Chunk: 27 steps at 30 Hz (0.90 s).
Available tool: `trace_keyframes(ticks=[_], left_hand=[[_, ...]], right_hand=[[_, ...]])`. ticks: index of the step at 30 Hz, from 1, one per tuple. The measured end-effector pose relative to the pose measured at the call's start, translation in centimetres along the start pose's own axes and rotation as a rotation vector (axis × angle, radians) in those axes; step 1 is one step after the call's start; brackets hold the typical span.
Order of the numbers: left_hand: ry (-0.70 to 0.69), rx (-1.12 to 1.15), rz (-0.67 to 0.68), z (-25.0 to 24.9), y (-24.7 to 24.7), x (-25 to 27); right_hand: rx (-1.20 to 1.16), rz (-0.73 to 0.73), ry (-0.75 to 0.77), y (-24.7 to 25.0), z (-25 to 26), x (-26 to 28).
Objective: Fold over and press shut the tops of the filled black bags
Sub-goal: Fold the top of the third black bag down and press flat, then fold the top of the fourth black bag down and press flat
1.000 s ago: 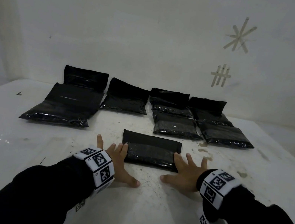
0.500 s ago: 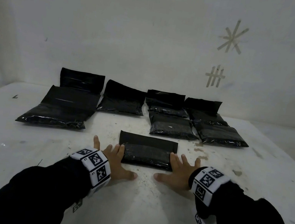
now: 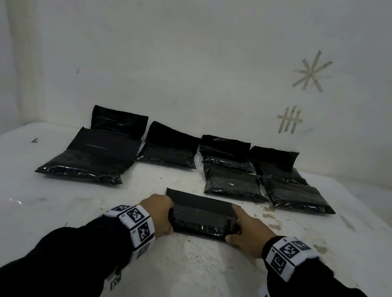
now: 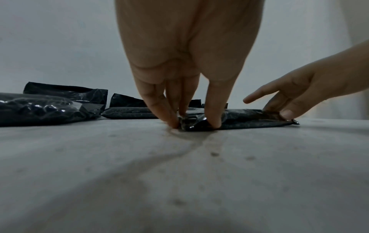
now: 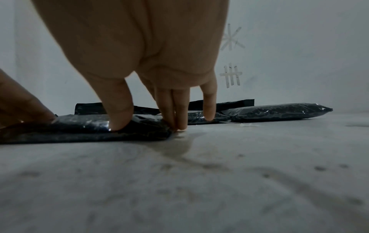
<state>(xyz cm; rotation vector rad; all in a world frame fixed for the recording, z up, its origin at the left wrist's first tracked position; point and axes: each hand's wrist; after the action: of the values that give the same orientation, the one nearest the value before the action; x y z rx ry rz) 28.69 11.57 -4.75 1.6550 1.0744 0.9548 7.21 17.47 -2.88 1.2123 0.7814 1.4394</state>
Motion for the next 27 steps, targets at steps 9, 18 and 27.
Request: trace_keyframes(ticks=[9,18,27], left_hand=[[0.006,0.076,-0.146,1.7,2.1,-0.7],[0.252,-0.032,-0.215,4.0,5.6,-3.3],[0.354,-0.1,-0.12,5.3,4.0,-6.0]], right_hand=[[-0.133,-0.06,0.151,1.1,1.8,-1.0],[-0.113,-0.125,0.171,2.7,5.8,-8.0],[0.063,0.013,0.099,1.6,8.3,-11.7]])
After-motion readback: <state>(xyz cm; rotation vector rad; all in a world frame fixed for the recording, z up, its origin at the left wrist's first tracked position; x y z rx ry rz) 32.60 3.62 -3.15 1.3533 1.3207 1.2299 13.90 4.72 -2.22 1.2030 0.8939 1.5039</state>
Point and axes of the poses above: each hand's wrist, its own x-axis away from the middle knuckle, its own y-axis out of the back of the hand, z = x × y, and after that the axes turned 1 degree about y, right-handed
